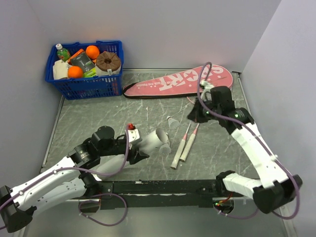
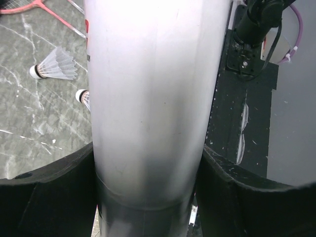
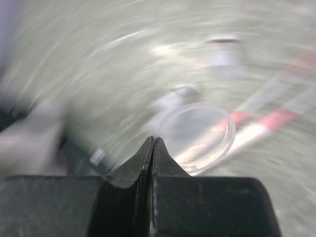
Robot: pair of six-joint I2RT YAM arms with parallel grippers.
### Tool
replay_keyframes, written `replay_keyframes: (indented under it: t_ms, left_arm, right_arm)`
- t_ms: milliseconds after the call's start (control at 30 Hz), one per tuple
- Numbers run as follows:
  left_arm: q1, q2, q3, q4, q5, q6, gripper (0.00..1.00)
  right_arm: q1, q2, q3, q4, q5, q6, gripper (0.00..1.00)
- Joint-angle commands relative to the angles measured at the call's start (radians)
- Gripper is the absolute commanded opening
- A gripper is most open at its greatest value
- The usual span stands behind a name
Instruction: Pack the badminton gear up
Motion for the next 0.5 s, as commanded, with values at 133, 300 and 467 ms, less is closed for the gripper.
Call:
replay_keyframes:
  t_ms: [133,300,467]
  left_arm:
    - [-0.007,-0.052,0.034,0.041,-0.122,-0.094,0.01]
    - [-0.007,-0.046,0.063,0.003,-0.174,-0.122,0.01]
    - [-0.008,-0.058,0.065,0.002,-0.184,-0.128,0.01]
  right_arm:
    - [-0.228,0.073,-0.233,0.03,0.45,0.258,0.0]
    - [-0.289,0.197,-0.303,0.11,0.498,0.324,0.0]
    - [-0.32,0.316,-0.307,0.159,0.524,0.339,0.0]
